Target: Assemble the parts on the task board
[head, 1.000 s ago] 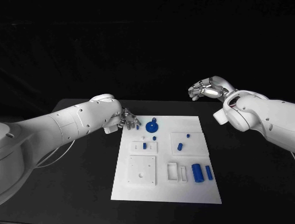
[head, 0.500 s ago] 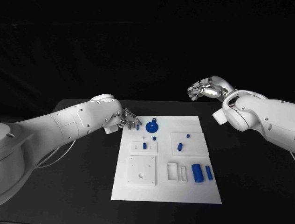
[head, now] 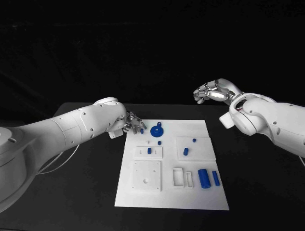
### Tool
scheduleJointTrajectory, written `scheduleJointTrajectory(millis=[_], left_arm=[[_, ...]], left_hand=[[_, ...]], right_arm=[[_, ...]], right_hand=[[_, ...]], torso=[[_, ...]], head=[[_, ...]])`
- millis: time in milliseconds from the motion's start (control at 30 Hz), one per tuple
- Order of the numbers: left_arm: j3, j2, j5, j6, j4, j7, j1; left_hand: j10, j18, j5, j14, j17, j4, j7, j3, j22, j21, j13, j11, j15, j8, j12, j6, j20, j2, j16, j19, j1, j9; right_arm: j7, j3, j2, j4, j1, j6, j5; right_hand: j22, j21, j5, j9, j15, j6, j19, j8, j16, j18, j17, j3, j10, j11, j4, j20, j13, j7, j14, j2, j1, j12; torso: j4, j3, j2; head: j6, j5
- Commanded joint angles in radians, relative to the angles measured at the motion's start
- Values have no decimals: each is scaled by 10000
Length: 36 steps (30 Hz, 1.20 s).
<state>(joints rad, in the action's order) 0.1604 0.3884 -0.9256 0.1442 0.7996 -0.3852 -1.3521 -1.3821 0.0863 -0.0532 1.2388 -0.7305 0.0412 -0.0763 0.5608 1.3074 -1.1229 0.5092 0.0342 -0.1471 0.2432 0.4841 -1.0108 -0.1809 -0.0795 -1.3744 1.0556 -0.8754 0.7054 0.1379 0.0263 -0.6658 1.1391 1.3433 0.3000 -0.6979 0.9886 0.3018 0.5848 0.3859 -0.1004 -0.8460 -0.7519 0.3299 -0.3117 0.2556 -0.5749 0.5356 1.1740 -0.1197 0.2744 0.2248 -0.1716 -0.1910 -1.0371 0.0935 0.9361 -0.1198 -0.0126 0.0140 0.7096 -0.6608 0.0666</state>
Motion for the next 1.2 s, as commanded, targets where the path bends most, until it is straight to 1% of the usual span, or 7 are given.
scheduleJointTrajectory(millis=[33,233,567,867,1000,1100,1200], left_arm=[[-5,-40,161,131,-13,172,9],[-4,-46,197,156,-65,175,17],[-4,-76,226,245,-91,197,22],[-3,-105,338,337,-159,216,55],[-3,-96,441,367,-201,219,58],[-3,-82,516,371,-208,222,58],[-3,-69,562,372,-201,228,58]], left_hand=[[77,503,25,-8,-22,117,6,18,147,-47,23,17,18,-53,62,-83,-468,130,47,-54,-10,-11],[74,484,24,1,-72,374,3,106,139,-57,69,13,22,-57,52,-94,-464,384,73,-77,-79,-26],[65,467,24,11,-110,541,6,149,136,-72,101,15,22,-41,44,-135,-460,487,91,-82,-89,-29],[50,440,-1,32,-184,1021,3,392,126,-86,157,12,26,-42,17,-152,-457,845,132,-105,-335,-48],[47,431,-26,36,-197,1106,2,443,124,-88,168,11,27,-45,10,-151,-454,911,143,-110,-372,-55],[46,410,-385,43,-224,1273,-8,565,125,-96,184,2,37,-54,-6,-147,-445,1054,161,-122,-436,-70],[32,390,-613,54,-254,1416,-13,629,125,-108,206,2,43,-54,-15,-156,-437,1174,174,-126,-419,-80]], right_arm=[[84,-5,13,5,-2,-92,-50],[83,-5,16,8,-2,-94,-50],[87,-5,21,2,-2,-97,-50],[92,-5,27,6,-2,-102,-50],[93,-5,24,4,-2,-104,-50],[95,-5,22,8,-2,-106,-50],[95,-5,19,5,-2,-106,-49]], right_hand=[[-7,-50,62,-10,-69,56,7,-57,33,62,0,-35,52,-22,-2,30,12,-11,-17,34,-31,49],[-7,-51,62,-11,-69,56,7,-57,35,62,-1,-36,53,-22,-1,30,12,-11,-16,35,-30,52],[-6,-54,63,-12,-69,57,7,-56,37,62,-2,-37,56,-22,-1,31,13,-11,-18,34,-30,58],[-6,-56,64,-13,-69,57,7,-55,38,61,-2,-39,59,-22,-2,32,14,-12,-19,35,-31,61],[-6,-56,64,-14,-69,57,7,-55,38,61,-3,-39,59,-22,-2,32,14,-12,-19,34,-31,63],[-6,-57,64,-14,-69,57,7,-55,39,62,-3,-40,60,-22,-3,32,14,-12,-19,34,-32,64],[-6,-57,64,-14,-69,57,6,-54,39,62,-3,-41,61,-22,-3,32,14,-12,-20,34,-32,65]], torso=[[9,-5,-1],[-5,3,-1],[1,0,2],[-1,-1,4],[-2,3,0],[-1,4,-1],[2,6,0]], head=[[-7,7],[-14,-7],[-18,-10],[-25,-18],[-29,-22],[-38,-27],[-44,-25]])
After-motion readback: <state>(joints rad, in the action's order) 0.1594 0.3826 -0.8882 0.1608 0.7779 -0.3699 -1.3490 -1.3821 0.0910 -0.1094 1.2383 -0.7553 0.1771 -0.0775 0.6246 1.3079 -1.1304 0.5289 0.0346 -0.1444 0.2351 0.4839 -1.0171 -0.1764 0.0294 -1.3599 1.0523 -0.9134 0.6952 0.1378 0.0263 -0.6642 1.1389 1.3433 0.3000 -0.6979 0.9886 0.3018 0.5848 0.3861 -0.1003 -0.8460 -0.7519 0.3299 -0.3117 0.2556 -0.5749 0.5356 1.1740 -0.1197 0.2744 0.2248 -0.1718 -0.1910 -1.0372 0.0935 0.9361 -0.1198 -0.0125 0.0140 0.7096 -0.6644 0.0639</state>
